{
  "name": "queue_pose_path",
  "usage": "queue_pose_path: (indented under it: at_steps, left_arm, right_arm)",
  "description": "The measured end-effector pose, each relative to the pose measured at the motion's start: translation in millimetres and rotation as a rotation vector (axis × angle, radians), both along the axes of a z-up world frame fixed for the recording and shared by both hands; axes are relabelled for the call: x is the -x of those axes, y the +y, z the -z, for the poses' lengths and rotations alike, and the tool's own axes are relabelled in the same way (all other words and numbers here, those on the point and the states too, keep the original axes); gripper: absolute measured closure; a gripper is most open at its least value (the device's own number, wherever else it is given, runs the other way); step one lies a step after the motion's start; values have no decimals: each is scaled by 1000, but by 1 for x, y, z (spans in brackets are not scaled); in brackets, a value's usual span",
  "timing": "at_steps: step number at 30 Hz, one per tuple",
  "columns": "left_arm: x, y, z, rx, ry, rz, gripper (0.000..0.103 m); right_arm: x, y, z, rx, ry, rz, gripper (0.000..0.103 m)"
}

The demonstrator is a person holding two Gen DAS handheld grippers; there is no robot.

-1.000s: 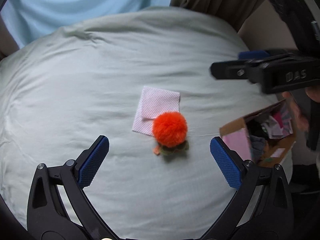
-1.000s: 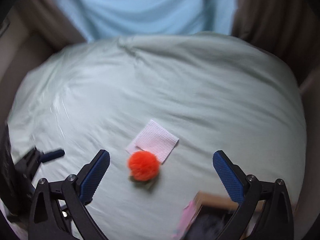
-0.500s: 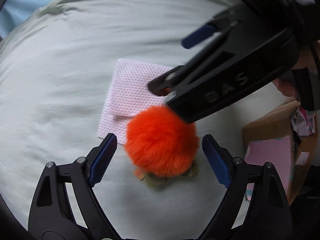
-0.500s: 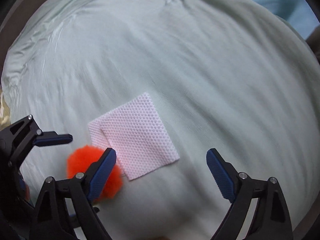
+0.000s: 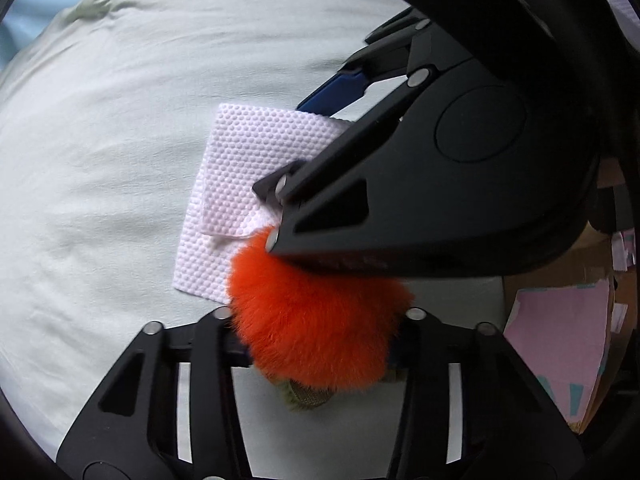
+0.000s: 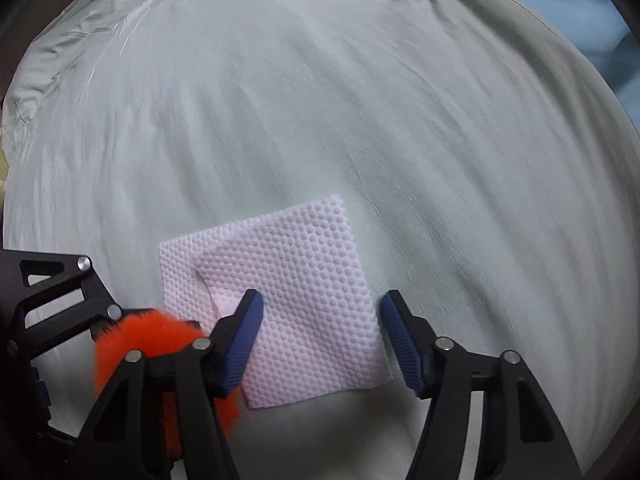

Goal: Organize soft objects
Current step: 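Grasp the orange pompom with the left tool while the right grasps the white wipe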

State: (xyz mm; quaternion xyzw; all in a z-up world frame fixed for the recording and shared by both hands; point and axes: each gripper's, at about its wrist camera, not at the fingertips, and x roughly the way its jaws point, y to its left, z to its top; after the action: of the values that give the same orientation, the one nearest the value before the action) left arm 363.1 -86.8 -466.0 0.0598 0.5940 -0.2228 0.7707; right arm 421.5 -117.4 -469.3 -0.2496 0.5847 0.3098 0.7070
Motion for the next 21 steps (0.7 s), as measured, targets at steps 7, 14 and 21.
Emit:
queue_pose_path:
  at_steps: [7,14,21]
  left_arm:
    - [11,7,-10,7,-17,-7,69]
    - [24,34,-35,33,-53,-37,70]
    - [32,60,-79,48,-103,-62,70]
  right_arm:
    - [16,16,-4,-15,10,-31,88]
    - [19,5,-24,-84,9,98,91]
    - [25,-21,-73,-96,-56,188,91]
